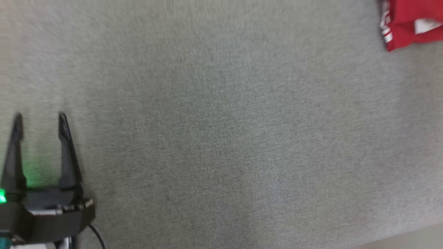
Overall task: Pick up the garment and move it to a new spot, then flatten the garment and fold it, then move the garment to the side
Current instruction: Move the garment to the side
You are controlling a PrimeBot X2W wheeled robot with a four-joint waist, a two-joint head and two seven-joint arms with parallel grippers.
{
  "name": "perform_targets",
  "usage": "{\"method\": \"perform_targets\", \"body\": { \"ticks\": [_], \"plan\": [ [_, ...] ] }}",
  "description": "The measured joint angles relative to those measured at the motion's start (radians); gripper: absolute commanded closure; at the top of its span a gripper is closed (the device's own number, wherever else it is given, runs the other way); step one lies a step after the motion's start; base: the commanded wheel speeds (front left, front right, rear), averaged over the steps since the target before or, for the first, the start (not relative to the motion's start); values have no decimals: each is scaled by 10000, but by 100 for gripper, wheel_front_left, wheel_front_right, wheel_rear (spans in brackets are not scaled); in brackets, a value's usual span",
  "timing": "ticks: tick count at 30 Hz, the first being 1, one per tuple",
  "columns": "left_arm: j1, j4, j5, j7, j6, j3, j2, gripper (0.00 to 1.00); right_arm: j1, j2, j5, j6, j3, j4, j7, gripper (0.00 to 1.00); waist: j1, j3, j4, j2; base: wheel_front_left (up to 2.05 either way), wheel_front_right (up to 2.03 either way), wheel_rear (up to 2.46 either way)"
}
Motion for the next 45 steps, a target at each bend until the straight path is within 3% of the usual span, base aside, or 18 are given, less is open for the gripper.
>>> {"method": "perform_targets", "body": {
  "ticks": [13,24,37,45],
  "plan": [
    [1591,815,-224,38,-10,642,-594,0,2999,989,397,0,-209,-2184,-140,0,-2,-2483,422,0,0,0,0],
    [2223,1258,-215,38,-176,708,-905,0,6496,2280,535,-2,-1333,-3866,-140,0,-5,-4306,827,-2,0,0,0],
    [2666,1743,-142,36,-272,924,-1007,0,10095,4080,-27,-2,-2123,-5864,-82,0,-5,-5599,1086,-3,0,0,0],
    [2785,2036,77,36,-324,849,-1022,0,11447,4824,-368,-2,-2441,-6723,-88,0,-4,-5909,1224,-3,0,0,0]
  ]
}}
